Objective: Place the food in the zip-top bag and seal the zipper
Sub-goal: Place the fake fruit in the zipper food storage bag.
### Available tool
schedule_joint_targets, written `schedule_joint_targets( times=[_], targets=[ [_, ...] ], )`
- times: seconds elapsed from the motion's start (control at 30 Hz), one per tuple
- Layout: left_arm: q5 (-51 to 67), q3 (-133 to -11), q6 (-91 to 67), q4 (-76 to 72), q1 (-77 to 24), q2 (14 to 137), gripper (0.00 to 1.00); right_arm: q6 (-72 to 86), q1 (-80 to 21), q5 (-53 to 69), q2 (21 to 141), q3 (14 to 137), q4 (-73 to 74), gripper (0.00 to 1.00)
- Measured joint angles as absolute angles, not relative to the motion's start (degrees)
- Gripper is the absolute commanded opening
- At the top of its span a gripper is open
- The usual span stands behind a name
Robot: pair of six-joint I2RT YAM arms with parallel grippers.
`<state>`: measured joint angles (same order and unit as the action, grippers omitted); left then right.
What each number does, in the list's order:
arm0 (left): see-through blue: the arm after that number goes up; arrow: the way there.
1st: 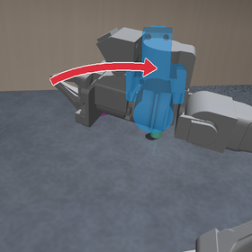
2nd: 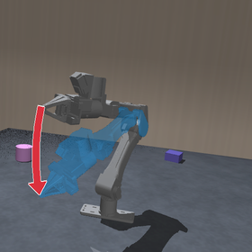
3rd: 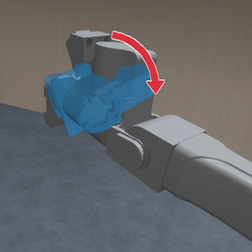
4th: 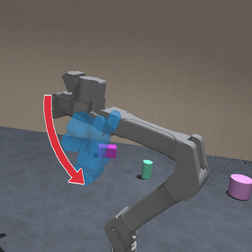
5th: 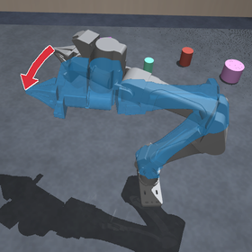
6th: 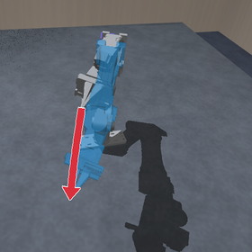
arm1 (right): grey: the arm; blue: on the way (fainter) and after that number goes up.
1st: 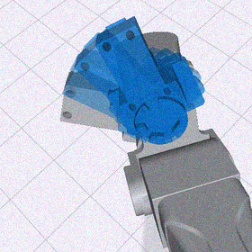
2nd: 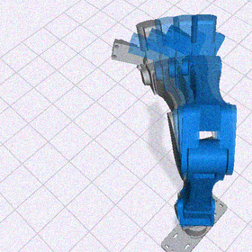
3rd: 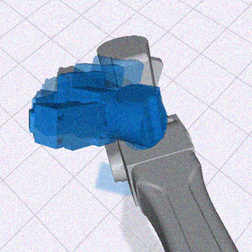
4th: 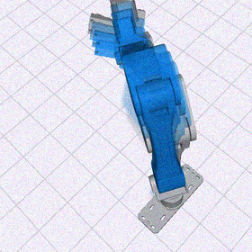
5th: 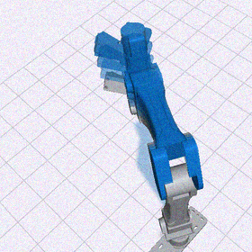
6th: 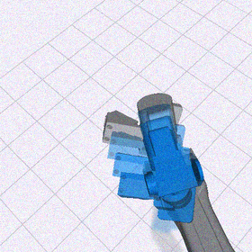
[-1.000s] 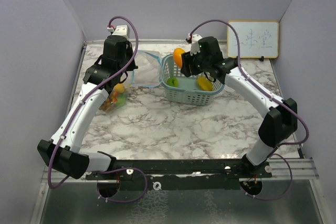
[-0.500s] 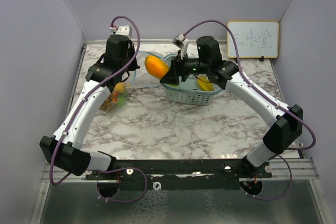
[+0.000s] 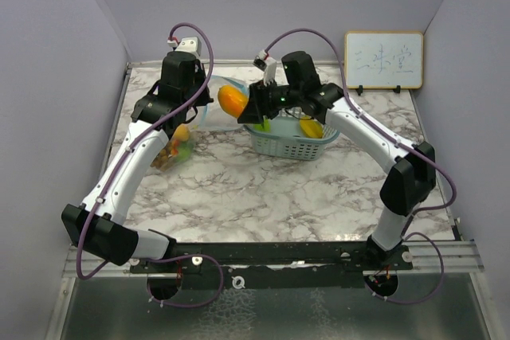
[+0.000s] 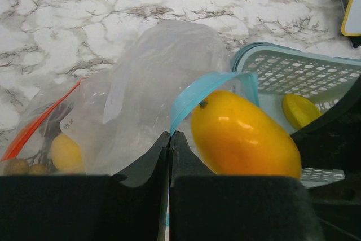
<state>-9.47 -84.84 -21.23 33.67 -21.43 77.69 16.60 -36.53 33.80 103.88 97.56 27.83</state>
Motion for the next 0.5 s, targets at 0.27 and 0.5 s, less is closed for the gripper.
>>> schedule_joint_targets(
  times=[0.27, 0.5],
  targets=[
    [-8.1, -84.6, -22.2, 32.1, -21.4, 77.7, 0.0, 20.8, -36.5, 29.3, 110.3, 108.2, 32.5, 0.89],
    [-6.9, -83.7, -23.0, 31.5, -21.4, 77.6, 0.0, 23.7, -36.5, 27.4, 110.7, 112.5, 33.1, 1.0]
  ],
)
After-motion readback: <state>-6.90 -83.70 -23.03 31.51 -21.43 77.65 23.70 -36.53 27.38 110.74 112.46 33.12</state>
